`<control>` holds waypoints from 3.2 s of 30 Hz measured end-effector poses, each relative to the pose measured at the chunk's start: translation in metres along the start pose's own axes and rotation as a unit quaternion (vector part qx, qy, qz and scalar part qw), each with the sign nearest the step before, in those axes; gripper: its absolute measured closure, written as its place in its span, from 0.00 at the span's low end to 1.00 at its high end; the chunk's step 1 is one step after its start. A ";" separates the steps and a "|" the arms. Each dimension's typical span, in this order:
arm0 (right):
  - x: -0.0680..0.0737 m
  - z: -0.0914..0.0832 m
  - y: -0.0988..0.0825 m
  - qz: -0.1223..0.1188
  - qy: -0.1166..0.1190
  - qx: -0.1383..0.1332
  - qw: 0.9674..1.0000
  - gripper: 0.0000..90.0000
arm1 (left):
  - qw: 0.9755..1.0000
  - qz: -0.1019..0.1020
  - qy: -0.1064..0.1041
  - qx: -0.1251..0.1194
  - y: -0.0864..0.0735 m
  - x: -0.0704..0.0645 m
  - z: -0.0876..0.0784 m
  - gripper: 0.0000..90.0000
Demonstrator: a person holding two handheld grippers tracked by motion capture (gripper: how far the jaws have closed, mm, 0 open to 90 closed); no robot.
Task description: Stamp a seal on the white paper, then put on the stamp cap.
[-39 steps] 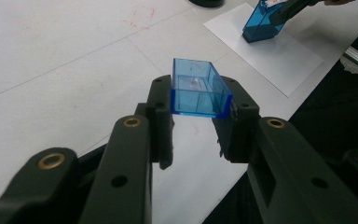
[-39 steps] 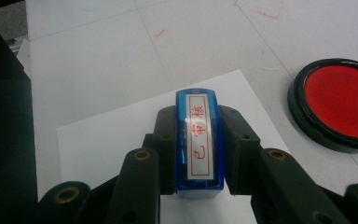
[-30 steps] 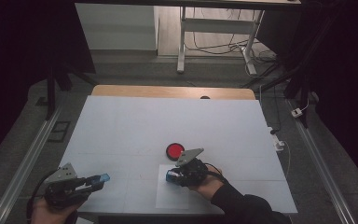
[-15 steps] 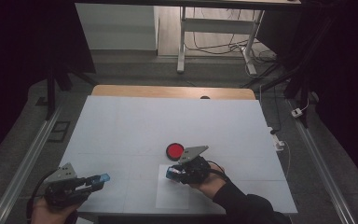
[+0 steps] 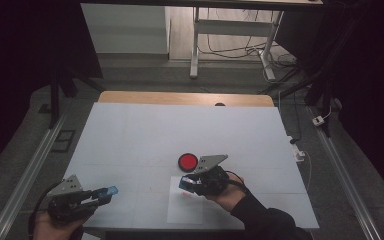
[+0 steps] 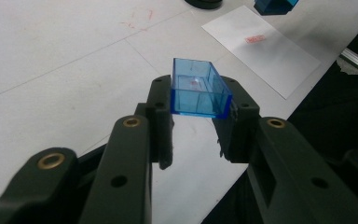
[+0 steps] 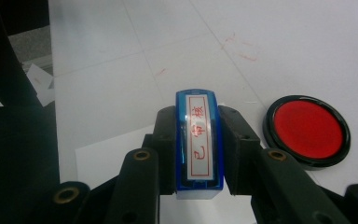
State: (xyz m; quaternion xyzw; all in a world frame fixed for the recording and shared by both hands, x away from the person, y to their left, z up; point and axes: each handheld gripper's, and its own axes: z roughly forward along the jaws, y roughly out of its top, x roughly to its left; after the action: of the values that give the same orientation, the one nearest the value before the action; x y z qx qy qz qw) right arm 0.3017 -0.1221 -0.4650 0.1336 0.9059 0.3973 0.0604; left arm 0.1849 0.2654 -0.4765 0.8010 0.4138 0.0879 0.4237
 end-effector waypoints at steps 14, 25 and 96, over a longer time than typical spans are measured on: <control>-0.001 -0.010 0.005 0.002 0.005 -0.019 1.000 0.78 | 1.000 0.001 -0.001 0.000 0.000 0.000 0.000 0.76; 0.003 -0.018 0.010 -0.007 0.005 -0.030 0.999 0.78 | 1.000 0.003 -0.002 0.001 0.000 0.000 0.000 0.76; 0.002 -0.040 0.021 -0.010 0.030 -0.060 0.998 0.78 | 0.985 0.133 -0.113 0.019 0.060 -0.015 0.059 0.76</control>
State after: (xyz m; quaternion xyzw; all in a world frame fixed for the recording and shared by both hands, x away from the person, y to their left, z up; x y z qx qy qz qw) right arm 0.2956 -0.1359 -0.4226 0.1083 0.8833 0.4539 0.0448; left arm 0.2389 0.2007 -0.4651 0.8616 0.2553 0.0445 0.4365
